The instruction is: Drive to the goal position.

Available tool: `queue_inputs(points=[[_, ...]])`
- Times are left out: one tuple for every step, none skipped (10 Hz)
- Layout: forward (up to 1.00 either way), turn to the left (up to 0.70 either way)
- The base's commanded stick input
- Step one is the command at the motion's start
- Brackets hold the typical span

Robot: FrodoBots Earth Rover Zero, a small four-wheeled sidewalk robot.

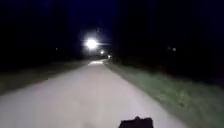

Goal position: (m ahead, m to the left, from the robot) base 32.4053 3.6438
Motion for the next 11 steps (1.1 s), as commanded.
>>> queue_inputs(points=[[0.89, 0.0], [0.89, 0.0], [0.9, 0.0], [0.9, 0.0], [0.9, 0.0], [0.9, 0.0], [0.9, 0.0], [0.9, 0.0], [0.91, 0.13], [0.91, 0.27], [0.91, 0.36]])
